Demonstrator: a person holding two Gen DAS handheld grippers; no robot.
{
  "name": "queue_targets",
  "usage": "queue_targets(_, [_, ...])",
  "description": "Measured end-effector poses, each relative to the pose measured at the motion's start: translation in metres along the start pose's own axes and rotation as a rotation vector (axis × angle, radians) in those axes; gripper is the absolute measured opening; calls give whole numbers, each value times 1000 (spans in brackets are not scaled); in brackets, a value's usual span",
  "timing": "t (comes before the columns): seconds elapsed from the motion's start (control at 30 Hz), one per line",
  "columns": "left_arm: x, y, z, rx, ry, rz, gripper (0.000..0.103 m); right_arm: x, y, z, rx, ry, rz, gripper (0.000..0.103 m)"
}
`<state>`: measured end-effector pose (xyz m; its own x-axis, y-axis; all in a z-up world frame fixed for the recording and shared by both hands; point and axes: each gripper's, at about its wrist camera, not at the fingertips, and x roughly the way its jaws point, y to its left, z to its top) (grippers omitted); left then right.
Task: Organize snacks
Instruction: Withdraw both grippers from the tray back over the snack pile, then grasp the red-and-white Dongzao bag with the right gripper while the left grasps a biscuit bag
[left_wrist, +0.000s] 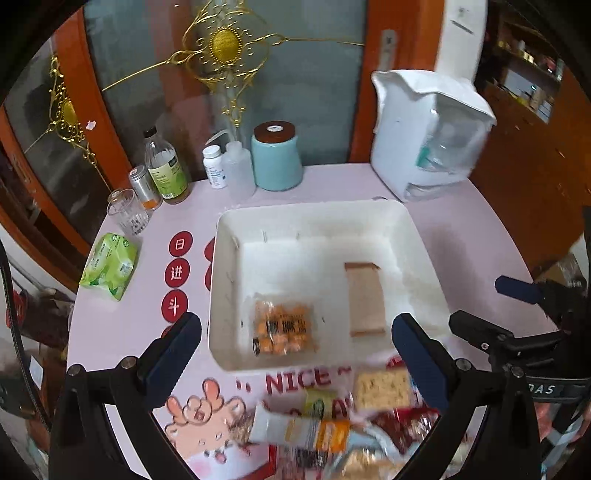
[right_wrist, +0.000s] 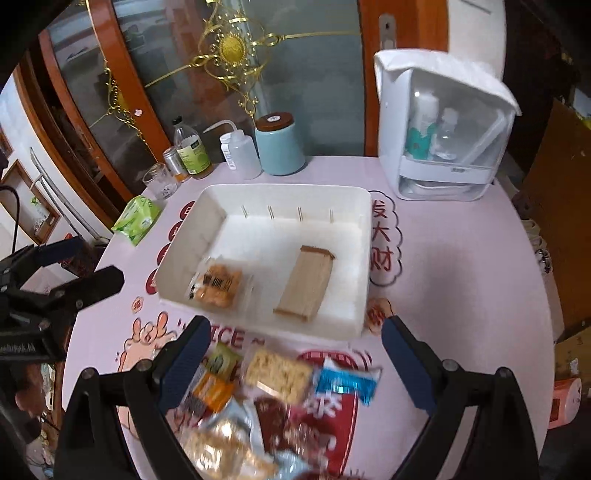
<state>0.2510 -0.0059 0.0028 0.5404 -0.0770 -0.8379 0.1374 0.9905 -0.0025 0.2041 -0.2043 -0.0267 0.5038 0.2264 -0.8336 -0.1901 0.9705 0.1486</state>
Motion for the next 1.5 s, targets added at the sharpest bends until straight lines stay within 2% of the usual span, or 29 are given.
queue_targets(0.27, [-62,-2,-44,41,-47,-27,103,-45,18,-62,37,-26,-21,94])
queue_targets(0.53, [-90,-9,-108,149,-73,-104,103,-59,16,-122,154,-31,-37,94])
queue_targets(0.77, [-68,-19,-164,289,-54,-160,103,-45,9,-173,280,27,-68,94])
queue_targets(1.0, [-18,-33,-207,468,27,-218,101,-13,5,-220,381,101,-92,94])
queue_targets(1.17, [7,-54,-225,599,59,-236,101,15,1,-248,458,178,-77,90])
queue_targets(1.3, [29,-70,-238,726,101,-232,101,29,1,-256,496,206,-87,90])
queue_targets(1.5, [52,-85,-246,824,162,-255,101,46,-4,-264,548,251,-86,89])
